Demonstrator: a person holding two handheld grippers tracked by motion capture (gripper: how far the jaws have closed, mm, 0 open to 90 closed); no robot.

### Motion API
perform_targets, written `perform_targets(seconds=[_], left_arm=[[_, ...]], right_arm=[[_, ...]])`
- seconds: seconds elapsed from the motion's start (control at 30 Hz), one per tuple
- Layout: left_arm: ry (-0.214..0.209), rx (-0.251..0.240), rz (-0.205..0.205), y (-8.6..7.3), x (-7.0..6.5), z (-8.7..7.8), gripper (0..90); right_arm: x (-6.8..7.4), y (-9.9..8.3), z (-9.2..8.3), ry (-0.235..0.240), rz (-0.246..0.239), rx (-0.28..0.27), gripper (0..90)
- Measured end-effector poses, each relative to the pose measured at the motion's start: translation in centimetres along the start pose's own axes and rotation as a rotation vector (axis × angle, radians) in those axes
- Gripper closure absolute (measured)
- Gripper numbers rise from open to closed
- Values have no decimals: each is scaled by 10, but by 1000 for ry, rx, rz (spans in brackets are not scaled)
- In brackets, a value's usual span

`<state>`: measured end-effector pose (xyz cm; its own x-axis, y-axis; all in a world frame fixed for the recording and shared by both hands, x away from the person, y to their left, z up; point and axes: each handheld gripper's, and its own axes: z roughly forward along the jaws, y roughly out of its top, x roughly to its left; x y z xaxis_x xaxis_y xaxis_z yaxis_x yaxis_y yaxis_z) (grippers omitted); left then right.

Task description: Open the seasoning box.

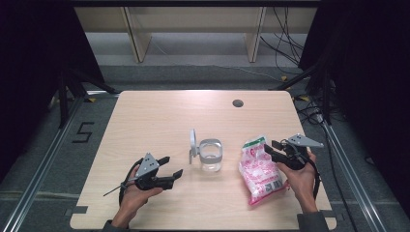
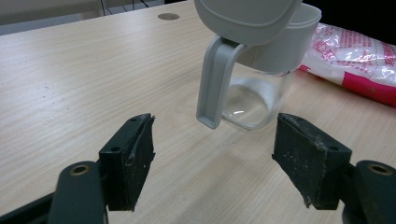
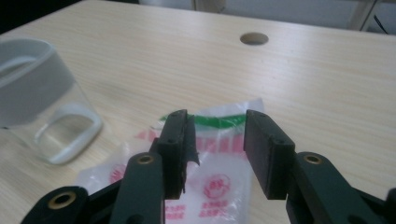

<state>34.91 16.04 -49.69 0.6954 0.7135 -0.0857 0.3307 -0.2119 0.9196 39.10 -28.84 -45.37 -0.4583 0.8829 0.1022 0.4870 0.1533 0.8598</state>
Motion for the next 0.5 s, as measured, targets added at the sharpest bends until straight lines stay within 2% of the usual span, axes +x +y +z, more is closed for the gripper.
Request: perform_targets(seconds=[0.03, 0.07, 0.1, 0.13, 0.17, 0.2, 0.23, 0.3, 0.33, 0.37, 0.4, 0.43, 0.5], left_arm=[[1, 4, 4, 0, 1, 0, 280], [9, 9, 5, 0, 0, 0, 279], [4, 7, 3, 0, 0, 0, 280], [1, 4, -1, 0, 0, 0, 280], [2, 4, 3, 0, 0, 0, 279], [6, 9, 4, 0, 0, 0, 279], [6, 7, -2, 0, -1, 1, 279], [2, 2, -8, -1, -1, 2, 278], [1, 10, 0, -1, -1, 2, 277], [4, 15, 4, -1, -1, 2, 277], [5, 19, 10, -1, -1, 2, 276], [5, 19, 6, -2, -1, 2, 275], [6, 16, -3, -2, -2, 4, 274]], right_arm=[[-4, -1, 2, -2, -20, 9, 604], [-7, -3, 2, -12, -17, 24, 601], [-5, -5, 3, -10, 23, 49, 596], [-4, -6, 4, -4, 35, 59, 595], [-6, -7, 7, -26, 4, 62, 600], [-9, -8, 8, -29, -26, 64, 603], [-7, -9, 8, -31, -3, 87, 604], [-12, -10, 11, -35, -18, 87, 608], [-13, -11, 11, -26, -13, 108, 608], [-15, -12, 12, -22, 0, 102, 608], [-14, -13, 12, -12, 45, 102, 608], [-19, -14, 13, 3, 39, 91, 612], [-21, -15, 15, -10, 48, 88, 614]])
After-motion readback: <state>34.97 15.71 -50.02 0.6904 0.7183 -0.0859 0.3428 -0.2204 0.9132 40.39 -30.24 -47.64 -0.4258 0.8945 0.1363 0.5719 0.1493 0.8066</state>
